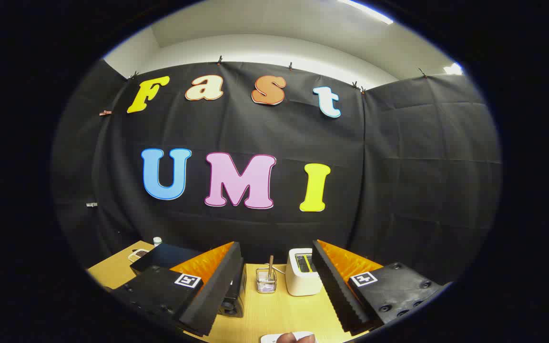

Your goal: Open the toaster oven, put the food inside, and close the toaster oven door.

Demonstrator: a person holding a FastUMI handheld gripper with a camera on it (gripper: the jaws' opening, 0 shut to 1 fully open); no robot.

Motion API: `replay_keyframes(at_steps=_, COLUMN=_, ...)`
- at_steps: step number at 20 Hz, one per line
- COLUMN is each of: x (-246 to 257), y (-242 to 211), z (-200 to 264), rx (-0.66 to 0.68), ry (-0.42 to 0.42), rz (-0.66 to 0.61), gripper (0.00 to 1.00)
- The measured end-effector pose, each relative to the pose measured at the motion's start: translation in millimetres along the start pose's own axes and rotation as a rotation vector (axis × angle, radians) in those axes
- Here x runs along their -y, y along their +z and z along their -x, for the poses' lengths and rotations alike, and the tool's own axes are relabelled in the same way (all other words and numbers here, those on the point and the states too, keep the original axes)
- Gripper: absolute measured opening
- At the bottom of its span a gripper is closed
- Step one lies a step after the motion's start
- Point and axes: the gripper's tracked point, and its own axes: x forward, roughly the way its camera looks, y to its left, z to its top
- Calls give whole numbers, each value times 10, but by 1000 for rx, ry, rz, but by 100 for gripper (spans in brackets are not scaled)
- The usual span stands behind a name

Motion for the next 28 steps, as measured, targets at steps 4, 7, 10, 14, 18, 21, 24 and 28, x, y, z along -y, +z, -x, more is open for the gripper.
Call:
replay_keyframes(at_steps=4, x=-12, y=38, z=27, rx=7, ry=-1, rz=-3, gripper=97)
replay_keyframes(at_steps=7, x=-9, y=21, z=45, rx=5, ry=-2, rz=-5, gripper=97)
replay_keyframes(at_steps=10, x=-4, y=6, z=70, rx=-1, ry=-5, rz=-6, gripper=97)
replay_keyframes(at_steps=14, x=4, y=-24, z=87, rx=-5, ry=-11, rz=-9, gripper=97)
replay_keyframes(at_steps=18, x=-1, y=-35, z=83, rx=-11, ry=-13, rz=-12, gripper=98)
replay_keyframes(at_steps=21, x=-75, y=-75, z=92, rx=-18, ry=-6, rz=-13, gripper=97)
replay_keyframes(at_steps=24, x=-307, y=-127, z=98, rx=-33, ry=22, rz=-24, gripper=98)
replay_keyframes(at_steps=28, x=-766, y=-240, z=87, rx=-59, ry=77, rz=-39, gripper=98)
